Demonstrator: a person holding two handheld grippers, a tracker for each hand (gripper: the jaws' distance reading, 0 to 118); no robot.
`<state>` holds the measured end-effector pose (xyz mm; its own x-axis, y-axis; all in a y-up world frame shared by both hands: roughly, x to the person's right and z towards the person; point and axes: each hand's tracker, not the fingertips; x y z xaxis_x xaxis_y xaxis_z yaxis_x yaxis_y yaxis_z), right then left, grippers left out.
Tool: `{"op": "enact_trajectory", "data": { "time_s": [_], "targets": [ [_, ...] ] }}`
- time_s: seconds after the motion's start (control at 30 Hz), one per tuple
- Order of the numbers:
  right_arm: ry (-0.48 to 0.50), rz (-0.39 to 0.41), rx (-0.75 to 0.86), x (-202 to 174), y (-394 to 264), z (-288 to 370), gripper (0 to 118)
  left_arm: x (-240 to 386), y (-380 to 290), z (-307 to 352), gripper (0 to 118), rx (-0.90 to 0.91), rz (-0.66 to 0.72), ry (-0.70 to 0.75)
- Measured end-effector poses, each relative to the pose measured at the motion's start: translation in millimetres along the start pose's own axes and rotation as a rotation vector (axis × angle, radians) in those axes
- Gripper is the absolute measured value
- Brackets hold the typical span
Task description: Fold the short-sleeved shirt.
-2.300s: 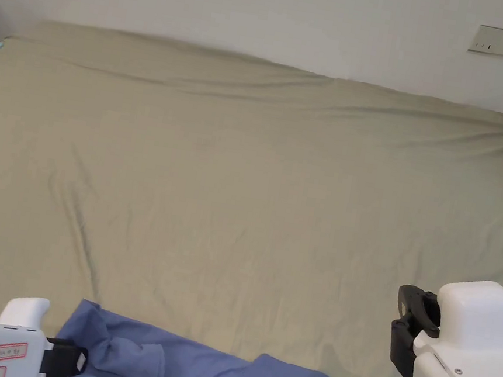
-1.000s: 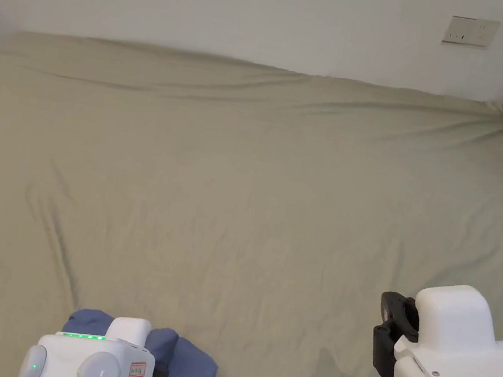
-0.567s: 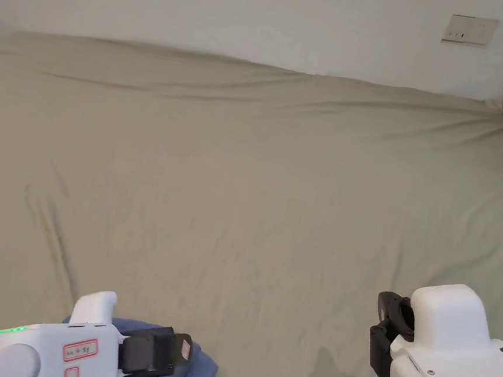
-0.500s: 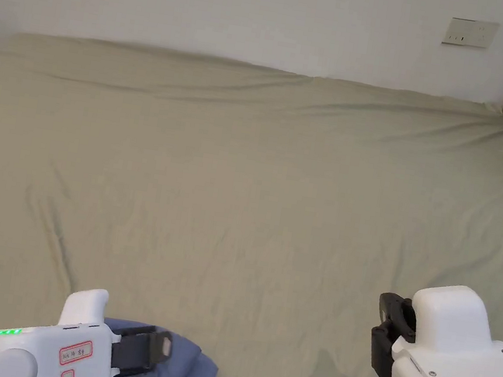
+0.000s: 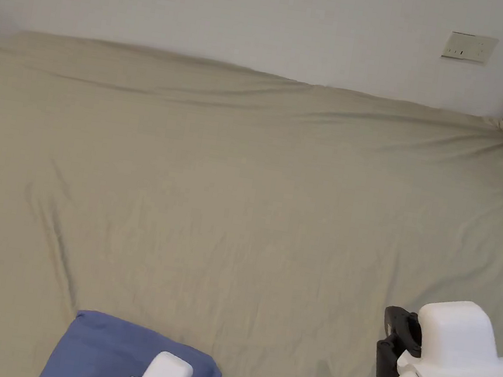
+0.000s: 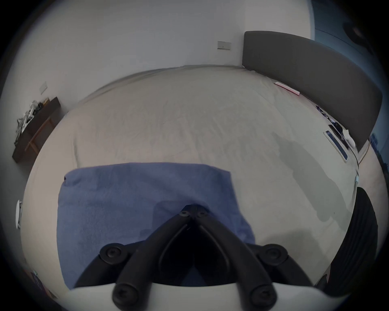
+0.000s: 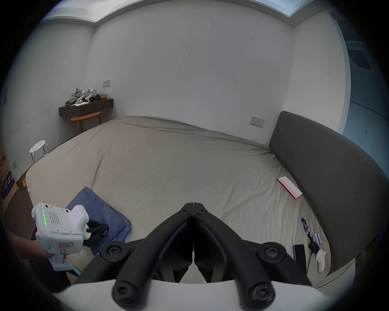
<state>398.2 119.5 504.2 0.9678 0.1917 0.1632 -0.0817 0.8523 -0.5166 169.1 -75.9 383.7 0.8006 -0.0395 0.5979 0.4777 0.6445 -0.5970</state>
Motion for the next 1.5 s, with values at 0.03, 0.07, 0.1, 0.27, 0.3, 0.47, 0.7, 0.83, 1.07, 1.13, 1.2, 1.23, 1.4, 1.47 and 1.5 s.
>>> {"op": "enact_trajectory", "data": {
  "time_s": [0.03, 0.07, 0.1, 0.27, 0.3, 0.47, 0.7, 0.83, 1.07, 1.13, 1.2, 1.23, 1.4, 1.47, 1.5],
  "targets": [
    [-0.001, -0.001, -0.001, 1, 0, 0, 2, 2, -1, 4, 0, 0.009, -0.004, -0.006],
    [-0.002, -0.001, -0.002, 1, -1, -1, 2, 6, -1, 7, 0, 0.014, -0.016, -0.017],
    [-0.001, -0.001, -0.003, 1, -1, -1, 2, 12, -3, 8, 0, 0.016, -0.036, -0.025],
    [0.006, -0.001, 0.001, -2, 1, -4, 2, 31, -21, 3, 0, -0.034, -0.049, -0.151],
    [0.009, 0.0, 0.001, -3, 1, -5, 2, 36, -26, -1, 0, -0.077, -0.039, -0.214],
    [0.028, 0.017, 0.019, -12, 8, -8, 2, 36, -35, 26, 0, 0.001, -0.053, -0.301],
    [0.196, -0.006, 0.033, -54, 17, -41, 2, -65, -7, 90, 0, 0.216, 0.201, -0.184],
    [0.35, 0.047, -0.052, -104, 1, -78, 2, -133, -11, 101, 0, 0.25, 0.301, -0.033],
    [0.471, 0.217, -0.383, -186, -70, -146, 2, -199, -38, 88, 0, 0.154, 0.418, 0.017],
    [0.471, 0.241, -0.453, -196, -91, -160, 2, -206, -43, 79, 0, 0.102, 0.433, -0.013],
    [0.473, 0.23, -0.482, -196, -104, -172, 1, -214, -47, 69, 0, 0.06, 0.464, -0.057],
    [0.478, 0.2, -0.448, -191, -102, -171, 1, -217, -49, 63, 0, 0.044, 0.482, -0.084],
    [0.511, 0.195, -0.477, -185, -95, -173, 1, -238, -46, 40, 59, -0.01, 0.557, -0.252],
    [0.515, 0.203, -0.473, -185, -96, -173, 1, -248, -43, 24, 115, -0.059, 0.627, -0.382],
    [0.519, 0.204, -0.471, -184, -96, -174, 1, -251, -43, 16, 118, -0.08, 0.673, -0.456]
  ]
}}
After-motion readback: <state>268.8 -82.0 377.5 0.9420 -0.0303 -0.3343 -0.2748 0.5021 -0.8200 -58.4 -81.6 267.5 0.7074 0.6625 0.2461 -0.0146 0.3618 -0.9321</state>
